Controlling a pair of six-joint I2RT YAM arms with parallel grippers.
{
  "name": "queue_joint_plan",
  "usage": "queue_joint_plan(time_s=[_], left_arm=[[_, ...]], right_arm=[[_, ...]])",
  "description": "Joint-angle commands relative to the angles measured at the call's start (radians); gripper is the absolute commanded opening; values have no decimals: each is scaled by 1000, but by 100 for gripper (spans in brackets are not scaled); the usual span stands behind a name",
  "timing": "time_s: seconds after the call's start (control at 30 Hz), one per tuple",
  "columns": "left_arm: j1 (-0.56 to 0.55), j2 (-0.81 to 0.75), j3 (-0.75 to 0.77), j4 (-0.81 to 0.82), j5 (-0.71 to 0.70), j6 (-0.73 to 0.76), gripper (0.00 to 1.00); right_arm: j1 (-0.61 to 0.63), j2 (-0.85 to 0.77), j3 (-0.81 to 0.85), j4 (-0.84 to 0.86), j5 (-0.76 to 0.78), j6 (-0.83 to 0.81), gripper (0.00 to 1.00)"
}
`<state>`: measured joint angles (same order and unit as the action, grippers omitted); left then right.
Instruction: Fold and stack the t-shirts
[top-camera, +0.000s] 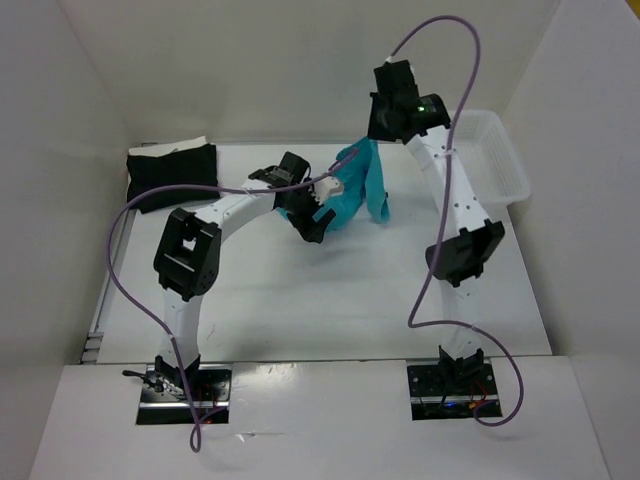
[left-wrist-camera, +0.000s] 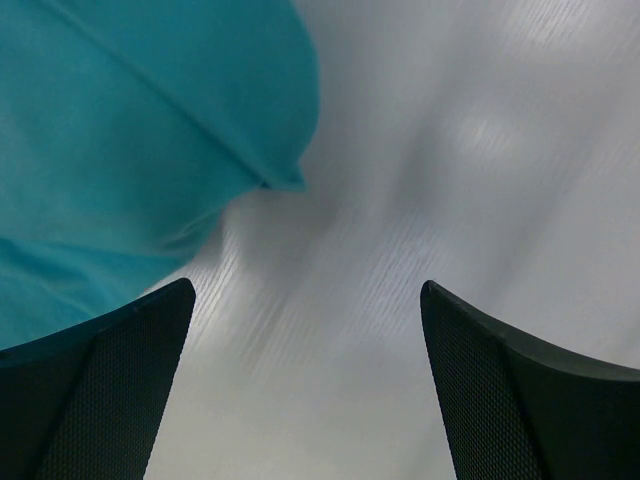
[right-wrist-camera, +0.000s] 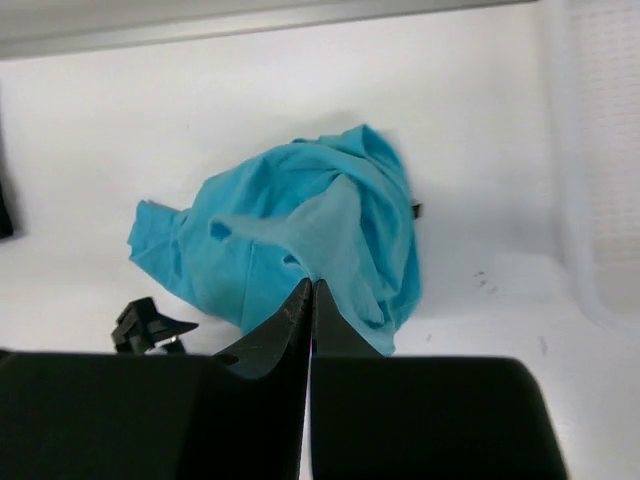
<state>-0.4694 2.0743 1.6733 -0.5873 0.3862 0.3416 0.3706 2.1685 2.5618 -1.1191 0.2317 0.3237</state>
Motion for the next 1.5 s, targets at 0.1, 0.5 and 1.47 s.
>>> queue_joint_plan(time_s=[0.1, 0.5, 1.47], left_arm=[[-21, 76, 74, 96, -16, -41, 100], [-97, 227, 150, 136, -96, -46, 100], [89, -306, 98, -201, -52, 163, 0]], right_arm=[[-9, -136, -92, -19, 118, -3, 0], [-28, -211, -92, -28, 159, 15, 0], [-67, -849, -869, 183, 54, 113, 0]])
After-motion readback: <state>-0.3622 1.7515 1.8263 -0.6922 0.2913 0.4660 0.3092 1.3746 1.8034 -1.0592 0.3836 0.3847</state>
